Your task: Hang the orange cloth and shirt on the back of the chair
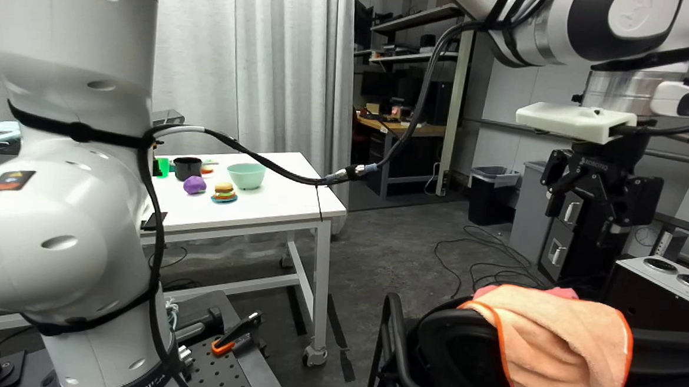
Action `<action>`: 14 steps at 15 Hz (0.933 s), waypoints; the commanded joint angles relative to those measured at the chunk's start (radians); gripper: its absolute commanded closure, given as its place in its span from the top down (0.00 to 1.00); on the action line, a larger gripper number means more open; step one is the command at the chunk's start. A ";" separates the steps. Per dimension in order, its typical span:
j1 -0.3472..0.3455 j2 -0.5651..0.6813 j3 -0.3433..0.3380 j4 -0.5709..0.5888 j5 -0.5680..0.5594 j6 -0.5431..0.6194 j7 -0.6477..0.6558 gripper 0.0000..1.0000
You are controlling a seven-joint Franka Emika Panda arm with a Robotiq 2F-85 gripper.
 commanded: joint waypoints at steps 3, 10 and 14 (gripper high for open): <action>-0.013 0.183 0.010 0.165 0.020 -0.013 0.006 1.00; -0.006 0.348 0.022 0.262 -0.007 -0.022 0.023 1.00; -0.008 0.409 0.035 0.301 -0.005 -0.031 0.026 1.00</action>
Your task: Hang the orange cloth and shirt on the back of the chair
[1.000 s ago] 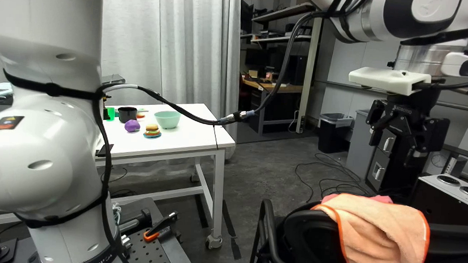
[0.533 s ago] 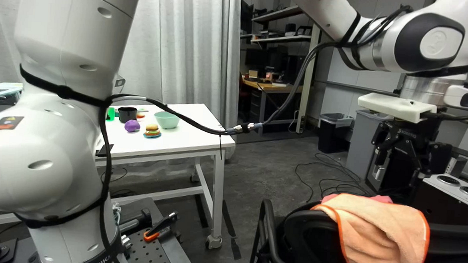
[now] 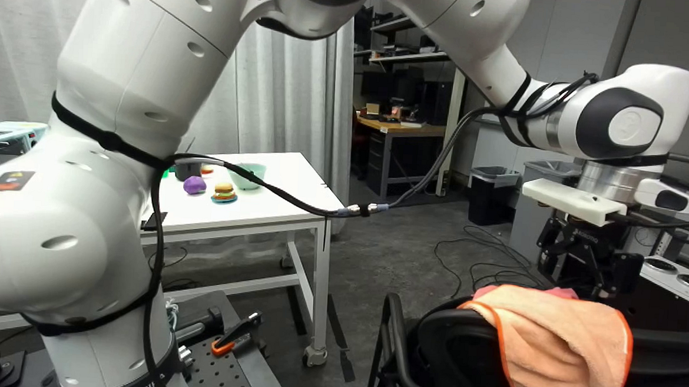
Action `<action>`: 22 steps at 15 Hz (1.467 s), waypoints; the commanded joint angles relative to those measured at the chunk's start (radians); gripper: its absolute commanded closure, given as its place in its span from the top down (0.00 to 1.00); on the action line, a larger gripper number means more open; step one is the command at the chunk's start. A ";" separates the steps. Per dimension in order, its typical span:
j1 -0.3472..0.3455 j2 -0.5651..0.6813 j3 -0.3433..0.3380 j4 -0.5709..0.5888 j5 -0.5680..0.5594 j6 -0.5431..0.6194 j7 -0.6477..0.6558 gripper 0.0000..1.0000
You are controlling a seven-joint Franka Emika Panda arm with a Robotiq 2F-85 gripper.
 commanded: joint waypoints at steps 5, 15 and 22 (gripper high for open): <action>-0.008 0.084 0.016 0.091 -0.005 -0.038 0.024 0.62; -0.004 -0.029 0.019 0.017 0.006 -0.006 0.020 0.00; -0.001 -0.174 0.039 0.021 0.037 0.048 0.020 0.01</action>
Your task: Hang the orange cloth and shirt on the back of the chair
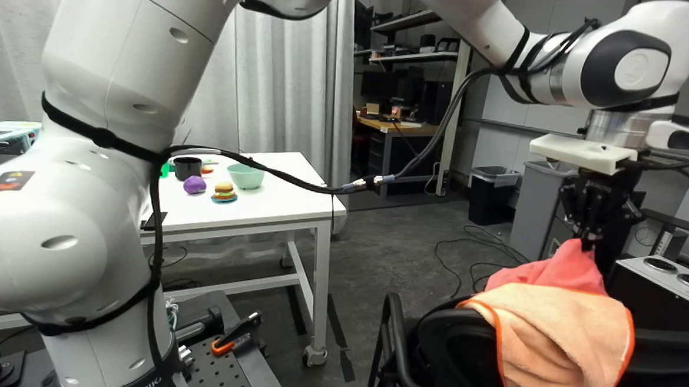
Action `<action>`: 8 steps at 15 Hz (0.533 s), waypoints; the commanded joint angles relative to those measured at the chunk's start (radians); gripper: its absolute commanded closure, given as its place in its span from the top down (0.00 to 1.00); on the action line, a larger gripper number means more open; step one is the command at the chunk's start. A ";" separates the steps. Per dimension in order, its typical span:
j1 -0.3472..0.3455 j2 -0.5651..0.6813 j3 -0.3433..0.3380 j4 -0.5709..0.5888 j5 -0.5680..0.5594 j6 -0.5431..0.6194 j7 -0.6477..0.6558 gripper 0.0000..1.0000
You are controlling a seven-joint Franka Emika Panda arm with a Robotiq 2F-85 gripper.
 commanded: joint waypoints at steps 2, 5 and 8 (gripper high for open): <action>0.002 -0.116 0.012 -0.011 0.038 0.097 0.010 0.01; -0.002 -0.141 0.009 0.011 0.050 0.200 0.021 0.01; -0.005 -0.157 0.001 0.022 0.049 0.325 0.040 0.01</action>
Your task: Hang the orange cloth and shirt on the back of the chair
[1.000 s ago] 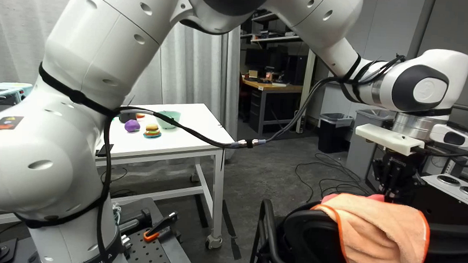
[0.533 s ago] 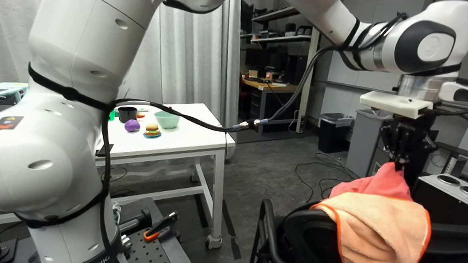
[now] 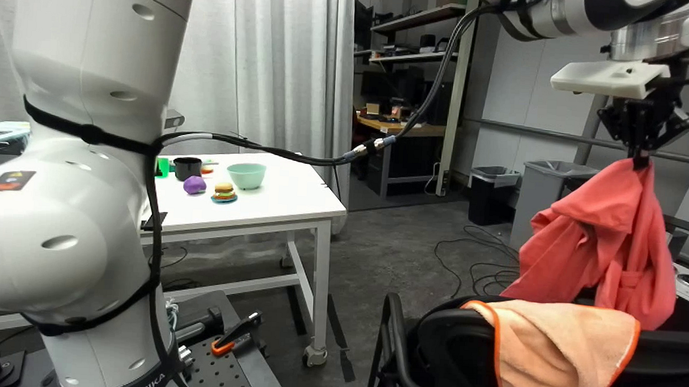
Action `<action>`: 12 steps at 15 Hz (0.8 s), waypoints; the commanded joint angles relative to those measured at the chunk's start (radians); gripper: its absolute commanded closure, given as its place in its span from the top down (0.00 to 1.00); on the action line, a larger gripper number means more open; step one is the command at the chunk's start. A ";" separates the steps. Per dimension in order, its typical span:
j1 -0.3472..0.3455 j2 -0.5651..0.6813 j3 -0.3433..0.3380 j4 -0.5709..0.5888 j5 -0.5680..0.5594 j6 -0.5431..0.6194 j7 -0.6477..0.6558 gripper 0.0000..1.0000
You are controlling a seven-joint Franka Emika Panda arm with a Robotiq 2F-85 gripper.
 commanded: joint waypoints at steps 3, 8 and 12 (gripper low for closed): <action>-0.018 -0.031 -0.017 0.020 0.038 0.176 0.039 0.01; -0.051 -0.082 -0.046 -0.022 0.067 0.199 0.084 0.01; -0.089 -0.101 -0.070 -0.057 0.118 0.193 0.090 0.01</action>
